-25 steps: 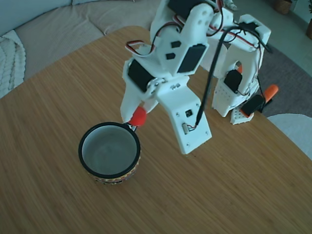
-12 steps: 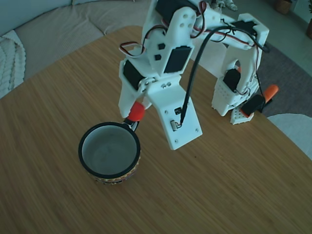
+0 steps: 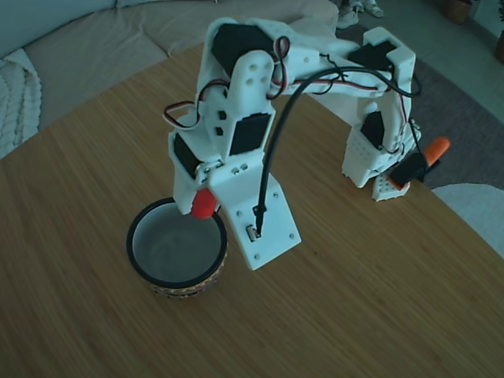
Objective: Grasp a red cap and put it in the cup.
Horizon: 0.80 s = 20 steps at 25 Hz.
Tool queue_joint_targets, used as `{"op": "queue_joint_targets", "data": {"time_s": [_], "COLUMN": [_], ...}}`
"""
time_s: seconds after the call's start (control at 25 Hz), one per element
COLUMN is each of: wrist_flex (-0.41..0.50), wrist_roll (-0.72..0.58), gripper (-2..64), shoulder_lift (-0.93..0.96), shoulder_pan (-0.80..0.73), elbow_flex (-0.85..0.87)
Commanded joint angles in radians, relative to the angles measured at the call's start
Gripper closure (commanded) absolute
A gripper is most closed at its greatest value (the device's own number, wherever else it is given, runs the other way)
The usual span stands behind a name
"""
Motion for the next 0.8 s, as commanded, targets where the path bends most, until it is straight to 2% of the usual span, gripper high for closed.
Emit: {"op": "queue_joint_targets", "data": {"time_s": [0.0, 0.32, 0.76], "wrist_flex": [0.003, 0.009, -0.003], "wrist_roll": [-0.006, -0.029, -0.034], "gripper": [55.0, 55.0, 55.0], "shoulder_lift": [0.000, -0.101, -0.184], "shoulder_pan": [-0.006, -0.008, -0.089], "elbow_flex": [-0.101, -0.216, -0.219]}}
